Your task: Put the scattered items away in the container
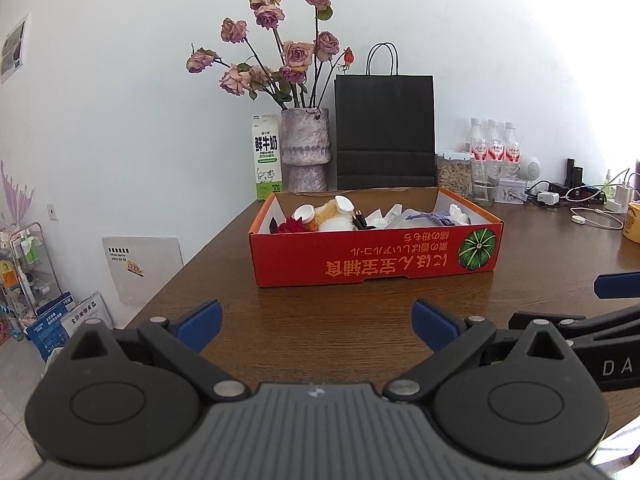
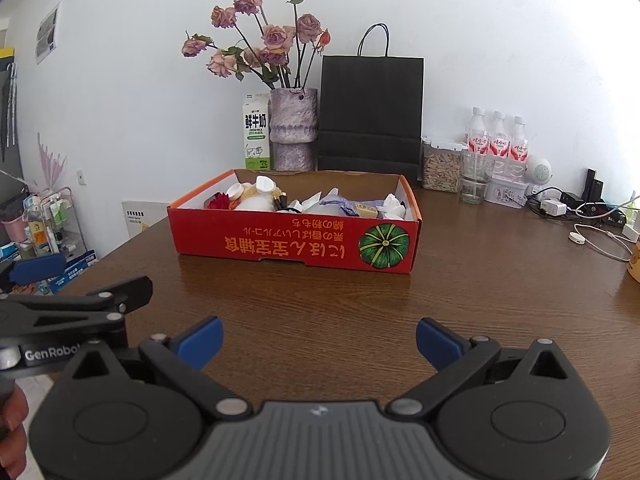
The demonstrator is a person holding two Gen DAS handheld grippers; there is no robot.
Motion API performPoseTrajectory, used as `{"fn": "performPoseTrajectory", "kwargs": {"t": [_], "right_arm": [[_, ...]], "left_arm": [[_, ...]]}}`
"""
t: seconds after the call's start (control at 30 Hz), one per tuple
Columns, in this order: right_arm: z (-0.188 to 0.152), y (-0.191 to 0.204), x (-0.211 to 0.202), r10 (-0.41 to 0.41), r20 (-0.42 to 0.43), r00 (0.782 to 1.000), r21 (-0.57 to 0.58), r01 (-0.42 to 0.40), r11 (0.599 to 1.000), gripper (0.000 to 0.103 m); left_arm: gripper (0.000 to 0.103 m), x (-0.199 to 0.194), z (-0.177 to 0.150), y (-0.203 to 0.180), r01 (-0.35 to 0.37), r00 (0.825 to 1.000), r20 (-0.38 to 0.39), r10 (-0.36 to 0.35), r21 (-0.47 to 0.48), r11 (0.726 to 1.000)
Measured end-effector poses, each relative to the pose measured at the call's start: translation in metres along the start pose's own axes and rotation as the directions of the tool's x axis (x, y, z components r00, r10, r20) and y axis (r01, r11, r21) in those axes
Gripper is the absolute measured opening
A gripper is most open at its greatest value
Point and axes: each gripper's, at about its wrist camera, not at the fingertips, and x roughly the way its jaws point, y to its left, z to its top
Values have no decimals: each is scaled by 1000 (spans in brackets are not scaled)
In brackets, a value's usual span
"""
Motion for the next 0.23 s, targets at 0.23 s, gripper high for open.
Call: {"fn": "performPoseTrajectory", "kwargs": {"t": [0.23], "right_arm": [[-1, -2, 0, 0, 0, 1000, 5, 0, 1000, 103]], "left_arm": [[103, 1, -1, 1, 15, 1000, -3, -15, -14, 1000]]}}
